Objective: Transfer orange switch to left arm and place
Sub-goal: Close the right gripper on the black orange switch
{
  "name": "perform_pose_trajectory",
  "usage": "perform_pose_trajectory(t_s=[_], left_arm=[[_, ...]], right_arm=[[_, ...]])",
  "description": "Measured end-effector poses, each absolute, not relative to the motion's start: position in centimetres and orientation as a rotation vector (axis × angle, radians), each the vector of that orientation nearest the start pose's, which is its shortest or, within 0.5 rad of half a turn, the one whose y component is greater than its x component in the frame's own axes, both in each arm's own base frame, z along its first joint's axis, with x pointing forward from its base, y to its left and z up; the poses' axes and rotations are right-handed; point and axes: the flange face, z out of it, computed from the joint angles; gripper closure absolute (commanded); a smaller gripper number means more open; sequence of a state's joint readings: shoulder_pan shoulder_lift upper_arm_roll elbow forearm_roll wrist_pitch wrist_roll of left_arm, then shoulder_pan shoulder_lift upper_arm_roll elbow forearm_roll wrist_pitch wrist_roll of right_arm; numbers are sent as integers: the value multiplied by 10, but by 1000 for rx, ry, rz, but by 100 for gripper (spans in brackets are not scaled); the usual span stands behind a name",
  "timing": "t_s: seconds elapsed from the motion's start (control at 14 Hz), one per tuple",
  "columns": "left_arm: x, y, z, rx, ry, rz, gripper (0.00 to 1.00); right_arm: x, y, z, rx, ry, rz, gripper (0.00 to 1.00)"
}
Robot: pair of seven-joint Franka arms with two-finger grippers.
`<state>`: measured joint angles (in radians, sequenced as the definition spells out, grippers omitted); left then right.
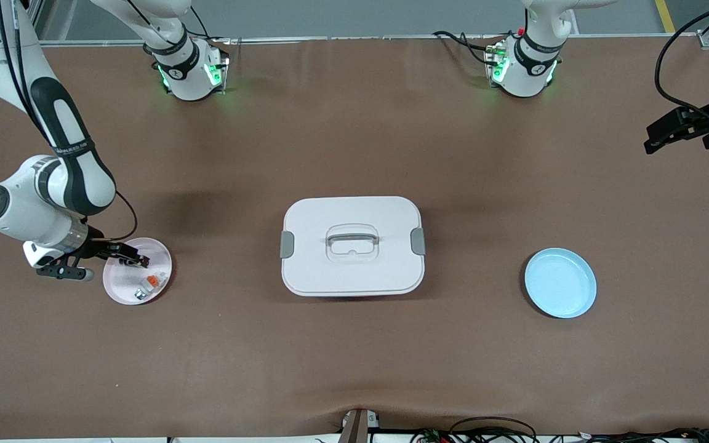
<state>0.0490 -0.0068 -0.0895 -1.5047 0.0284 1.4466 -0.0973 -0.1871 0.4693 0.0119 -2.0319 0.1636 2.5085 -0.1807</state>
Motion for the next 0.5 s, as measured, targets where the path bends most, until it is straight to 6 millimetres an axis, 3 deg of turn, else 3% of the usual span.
perform_pose_trajectory(t_s=[0.5], left_arm=[[539, -19, 647, -3107, -92, 82, 0]], right_arm=[[591, -96, 193, -3029, 184, -20, 0]])
